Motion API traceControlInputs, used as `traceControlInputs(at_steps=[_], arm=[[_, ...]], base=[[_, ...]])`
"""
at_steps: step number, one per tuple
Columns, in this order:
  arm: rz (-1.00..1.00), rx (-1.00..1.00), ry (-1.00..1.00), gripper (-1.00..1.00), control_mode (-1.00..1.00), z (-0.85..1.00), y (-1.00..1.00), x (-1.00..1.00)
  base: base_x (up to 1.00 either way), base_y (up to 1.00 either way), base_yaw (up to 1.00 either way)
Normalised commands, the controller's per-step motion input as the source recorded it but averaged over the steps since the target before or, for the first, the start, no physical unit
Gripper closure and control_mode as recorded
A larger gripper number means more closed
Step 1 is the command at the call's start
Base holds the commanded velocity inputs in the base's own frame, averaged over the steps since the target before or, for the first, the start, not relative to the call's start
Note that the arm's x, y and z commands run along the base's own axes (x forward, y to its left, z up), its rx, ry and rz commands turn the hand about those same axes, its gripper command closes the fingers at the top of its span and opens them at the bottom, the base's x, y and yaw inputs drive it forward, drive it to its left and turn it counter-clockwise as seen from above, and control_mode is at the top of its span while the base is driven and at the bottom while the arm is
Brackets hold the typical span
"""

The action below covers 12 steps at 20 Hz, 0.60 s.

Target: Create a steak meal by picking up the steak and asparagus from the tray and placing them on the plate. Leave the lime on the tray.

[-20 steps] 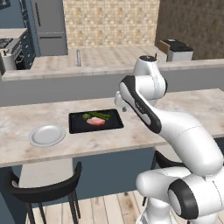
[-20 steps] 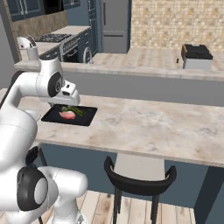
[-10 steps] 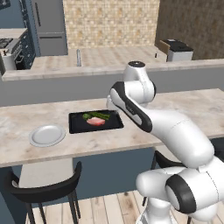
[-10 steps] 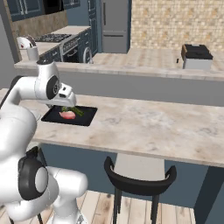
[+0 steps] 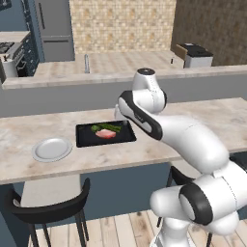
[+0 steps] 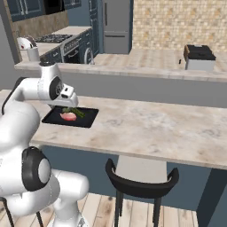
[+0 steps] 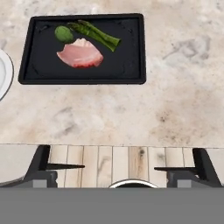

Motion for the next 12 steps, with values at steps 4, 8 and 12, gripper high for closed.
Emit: traceControlInputs(at_steps=[4,8,12], arm=[[0.00,0.00,0.00,-1.00,-1.00,-0.11,0.07,0.26],[0.00,-0.05,0.00,-1.00,-1.00,-0.17,0.43,0.20],[0.01,-0.11,0.00,-1.00,-1.00,-0.34,0.55,0.18]], base=[[0.00,0.00,0.00],[0.00,0.00,0.00],[0.00,0.00,0.00]])
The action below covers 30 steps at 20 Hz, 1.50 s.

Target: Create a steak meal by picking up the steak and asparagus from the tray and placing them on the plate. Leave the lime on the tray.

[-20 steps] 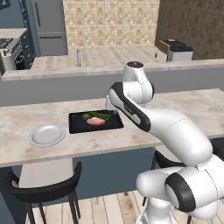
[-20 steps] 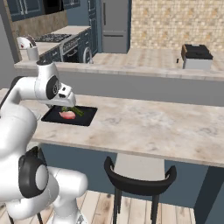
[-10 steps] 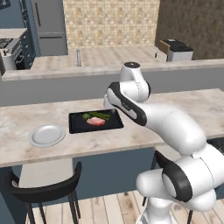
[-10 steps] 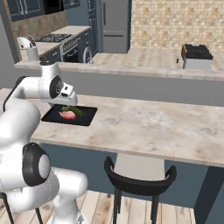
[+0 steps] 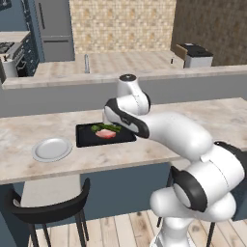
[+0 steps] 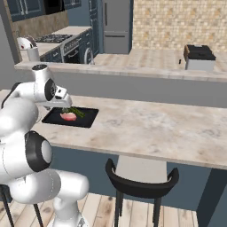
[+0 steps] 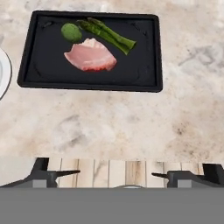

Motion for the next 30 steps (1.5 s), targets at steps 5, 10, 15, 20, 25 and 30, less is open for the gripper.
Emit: traceControlInputs(at_steps=[5,10,15,20,25,30], arm=[[0.03,-0.15,0.00,-1.00,-1.00,-0.31,0.44,0.09],[0.07,-0.17,0.00,-1.00,-1.00,-0.36,0.11,0.07],[0.04,-0.18,0.01,-1.00,-1.00,-0.41,0.00,0.14],[0.00,-0.14,0.00,-1.00,-1.00,-0.29,0.00,0.24],[0.00,-0.02,0.00,-1.00,-1.00,-0.01,0.00,0.32],[0.00,0.00,0.00,-1.00,-1.00,-0.02,0.00,0.35]], base=[[0.00,0.00,0.00],[0.00,0.00,0.00],[0.00,0.00,0.00],[0.00,0.00,0.00],[0.00,0.00,0.00],[0.00,0.00,0.00]])
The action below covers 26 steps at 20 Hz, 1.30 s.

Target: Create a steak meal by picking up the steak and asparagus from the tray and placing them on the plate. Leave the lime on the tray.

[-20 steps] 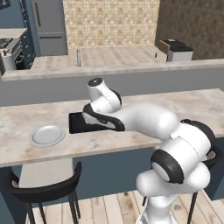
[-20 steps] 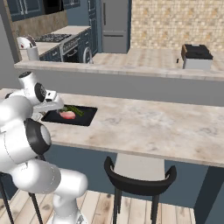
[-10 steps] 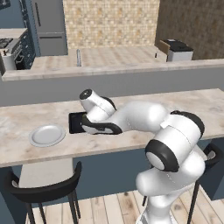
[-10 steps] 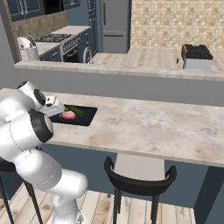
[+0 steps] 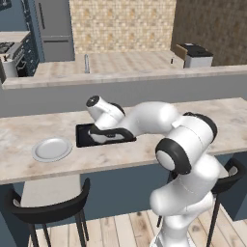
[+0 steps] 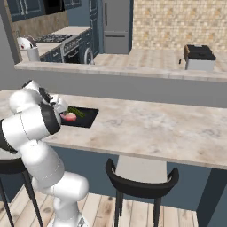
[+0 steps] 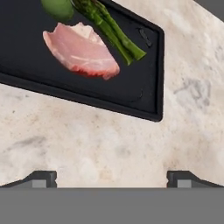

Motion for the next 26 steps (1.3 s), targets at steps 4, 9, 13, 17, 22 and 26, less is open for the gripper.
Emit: traceControlInputs(at_steps=[4,9,13,17,22,26], arm=[[0.00,-0.01,0.00,-1.00,-1.00,-0.14,0.02,0.34],[0.00,-0.06,0.01,-1.00,-1.00,-0.23,0.10,0.27],[0.00,-0.07,0.00,-1.00,-1.00,-0.19,0.12,0.21],[0.00,-0.08,0.00,-1.00,-1.00,-0.14,0.16,0.20],[0.00,-0.07,0.00,-1.00,-1.00,-0.10,0.16,0.23],[0.00,-0.07,0.00,-1.00,-1.00,-0.18,0.10,0.25]], base=[[0.00,0.00,0.00],[0.00,0.00,0.00],[0.00,0.00,0.00],[0.00,0.00,0.00],[0.00,0.00,0.00],[0.00,0.00,0.00]])
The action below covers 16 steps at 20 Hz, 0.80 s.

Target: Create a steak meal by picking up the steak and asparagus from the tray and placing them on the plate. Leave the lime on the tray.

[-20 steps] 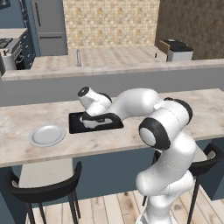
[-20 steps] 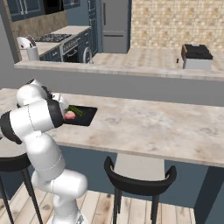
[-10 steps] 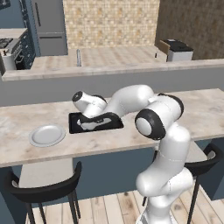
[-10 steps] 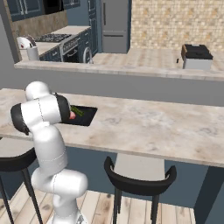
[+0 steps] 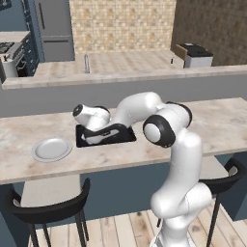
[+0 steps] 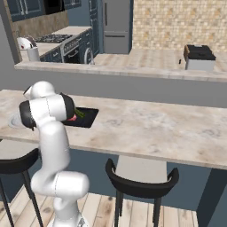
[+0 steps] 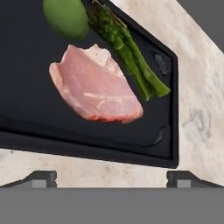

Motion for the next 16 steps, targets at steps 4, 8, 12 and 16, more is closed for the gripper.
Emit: traceControlInputs(at_steps=[4,8,12,16], arm=[[0.00,-0.04,0.00,-1.00,-1.00,-0.20,0.01,0.29],[0.00,-0.03,0.00,-1.00,-1.00,-0.19,0.00,0.39],[0.00,-0.03,0.00,-1.00,-1.00,-0.19,0.00,0.41],[0.00,-0.05,0.00,-1.00,-1.00,-0.27,0.00,0.38]], base=[[0.00,0.00,0.00],[0.00,0.00,0.00],[0.00,0.00,0.00],[0.00,0.00,0.00]])
